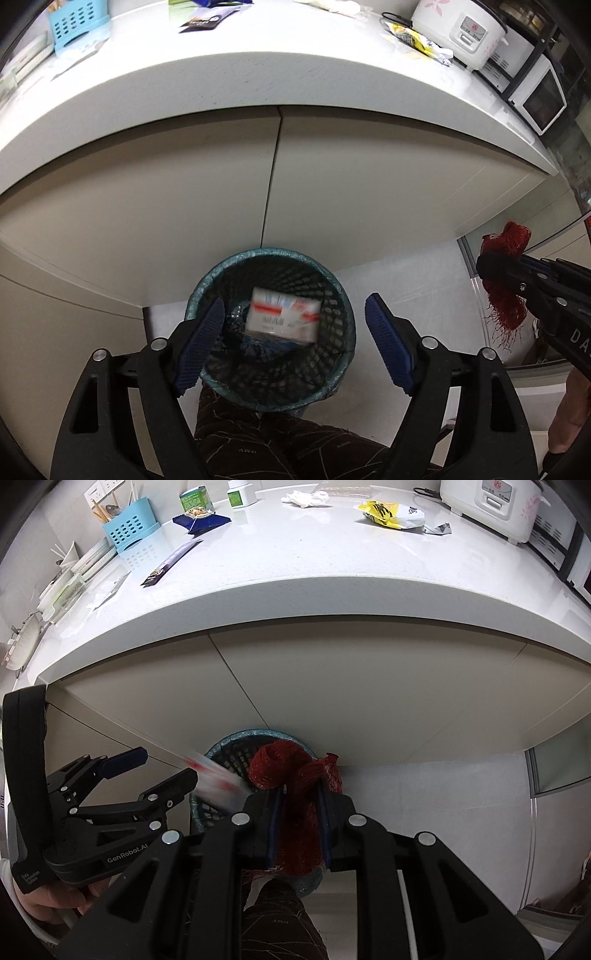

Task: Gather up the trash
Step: 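Open the left tool dropping the carton while the right tool releases the mesh bag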

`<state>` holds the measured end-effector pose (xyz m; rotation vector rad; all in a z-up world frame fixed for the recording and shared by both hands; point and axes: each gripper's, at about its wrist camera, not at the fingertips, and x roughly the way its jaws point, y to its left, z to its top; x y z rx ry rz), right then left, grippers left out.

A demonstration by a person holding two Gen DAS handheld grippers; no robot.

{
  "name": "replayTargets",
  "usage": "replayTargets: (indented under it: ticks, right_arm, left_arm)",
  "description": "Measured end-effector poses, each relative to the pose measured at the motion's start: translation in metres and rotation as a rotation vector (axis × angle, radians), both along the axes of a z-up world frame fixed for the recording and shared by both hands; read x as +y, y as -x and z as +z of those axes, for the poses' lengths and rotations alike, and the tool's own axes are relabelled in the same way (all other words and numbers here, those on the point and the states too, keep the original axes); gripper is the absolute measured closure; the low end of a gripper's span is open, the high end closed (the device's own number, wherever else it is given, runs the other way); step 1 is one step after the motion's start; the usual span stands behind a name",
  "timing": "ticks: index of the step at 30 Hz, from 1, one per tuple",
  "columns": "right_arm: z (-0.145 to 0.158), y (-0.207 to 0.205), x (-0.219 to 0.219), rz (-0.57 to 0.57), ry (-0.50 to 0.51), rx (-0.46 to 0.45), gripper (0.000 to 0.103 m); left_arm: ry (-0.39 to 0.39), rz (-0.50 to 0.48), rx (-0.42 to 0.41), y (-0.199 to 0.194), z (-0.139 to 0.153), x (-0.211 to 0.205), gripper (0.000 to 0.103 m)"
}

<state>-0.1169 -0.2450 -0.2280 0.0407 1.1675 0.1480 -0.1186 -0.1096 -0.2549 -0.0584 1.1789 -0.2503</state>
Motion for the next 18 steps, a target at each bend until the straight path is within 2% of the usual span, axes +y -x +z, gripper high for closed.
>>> replayTargets:
  ticks: [7,18]
  right_arm:
    - [0.000,-0.002,-0.002,-0.002,-0.020,-0.001,0.086]
    - [-0.012,-0.016,0.030,0.049,-0.041,0.018,0.086]
  left_arm:
    - [0.006,0.020,-0.036,-0.001,0.010,0.005,0.008]
    - [-0.016,0.106,-0.037,-0.007,0.014,0.047,0.006]
